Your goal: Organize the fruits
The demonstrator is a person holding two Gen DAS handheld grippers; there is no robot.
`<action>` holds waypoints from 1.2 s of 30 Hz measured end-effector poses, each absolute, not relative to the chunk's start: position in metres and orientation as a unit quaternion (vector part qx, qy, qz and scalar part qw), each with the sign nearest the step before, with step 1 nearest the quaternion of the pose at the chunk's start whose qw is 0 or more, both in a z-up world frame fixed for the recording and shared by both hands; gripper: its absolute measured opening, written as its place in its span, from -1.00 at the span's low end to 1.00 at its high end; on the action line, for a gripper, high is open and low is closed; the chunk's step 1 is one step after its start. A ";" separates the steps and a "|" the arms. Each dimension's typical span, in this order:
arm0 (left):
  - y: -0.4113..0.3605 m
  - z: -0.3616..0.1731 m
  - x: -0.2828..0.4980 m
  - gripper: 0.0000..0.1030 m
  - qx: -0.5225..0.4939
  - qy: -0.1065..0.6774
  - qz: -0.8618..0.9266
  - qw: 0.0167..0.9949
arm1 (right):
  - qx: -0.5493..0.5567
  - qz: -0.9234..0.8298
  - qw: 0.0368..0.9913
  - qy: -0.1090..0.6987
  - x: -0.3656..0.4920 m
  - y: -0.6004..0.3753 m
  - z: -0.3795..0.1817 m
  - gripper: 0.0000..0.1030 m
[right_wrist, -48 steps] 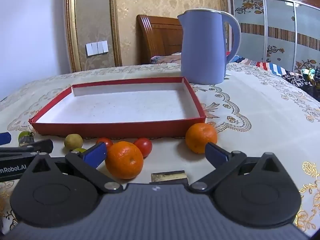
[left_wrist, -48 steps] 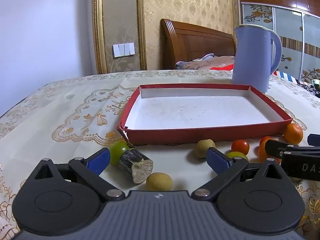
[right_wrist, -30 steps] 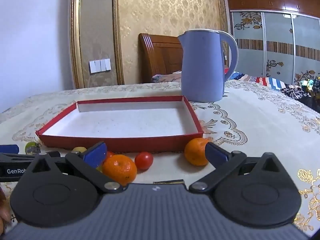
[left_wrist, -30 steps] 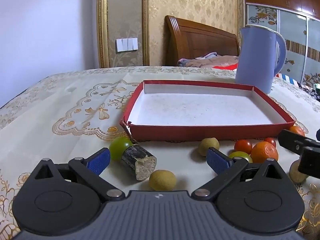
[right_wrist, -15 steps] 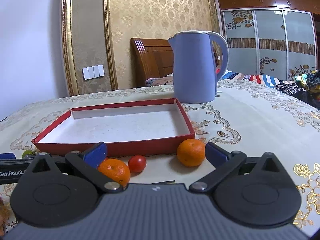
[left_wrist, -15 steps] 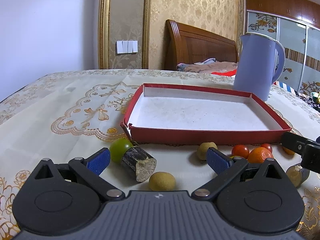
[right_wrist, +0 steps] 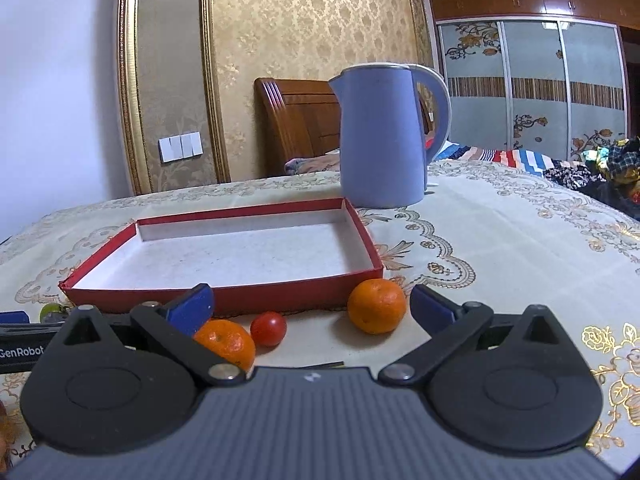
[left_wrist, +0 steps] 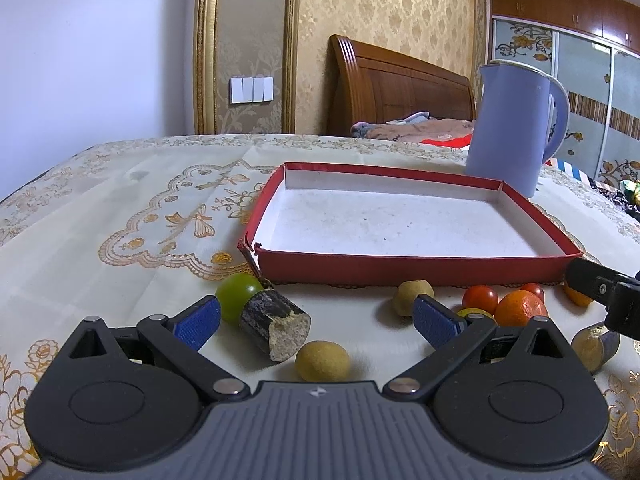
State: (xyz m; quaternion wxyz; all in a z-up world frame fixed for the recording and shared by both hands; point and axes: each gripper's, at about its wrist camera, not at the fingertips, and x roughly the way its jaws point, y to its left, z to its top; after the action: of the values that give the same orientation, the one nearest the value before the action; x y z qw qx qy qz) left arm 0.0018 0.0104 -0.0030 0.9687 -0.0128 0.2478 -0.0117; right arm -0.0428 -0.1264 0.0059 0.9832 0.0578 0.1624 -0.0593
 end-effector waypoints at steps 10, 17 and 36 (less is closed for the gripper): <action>0.011 -0.003 0.003 1.00 -0.013 0.254 -0.011 0.967 | 0.058 -0.061 0.984 0.157 -0.044 -0.124 0.006 1.00; 0.011 -0.003 0.004 1.00 -0.012 0.256 -0.011 0.967 | 0.048 -0.071 0.988 0.131 -0.052 -0.123 0.007 1.00; 0.034 0.003 -0.008 1.00 -0.048 0.239 0.014 0.970 | 0.032 -0.094 0.988 0.120 -0.057 -0.121 0.011 1.00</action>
State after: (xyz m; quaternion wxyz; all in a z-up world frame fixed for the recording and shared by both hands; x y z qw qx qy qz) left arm -0.0085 0.0337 0.0029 0.9697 -0.0479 0.2393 0.0140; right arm -0.0571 -0.1208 0.0111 0.9878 0.0319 0.1197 -0.0939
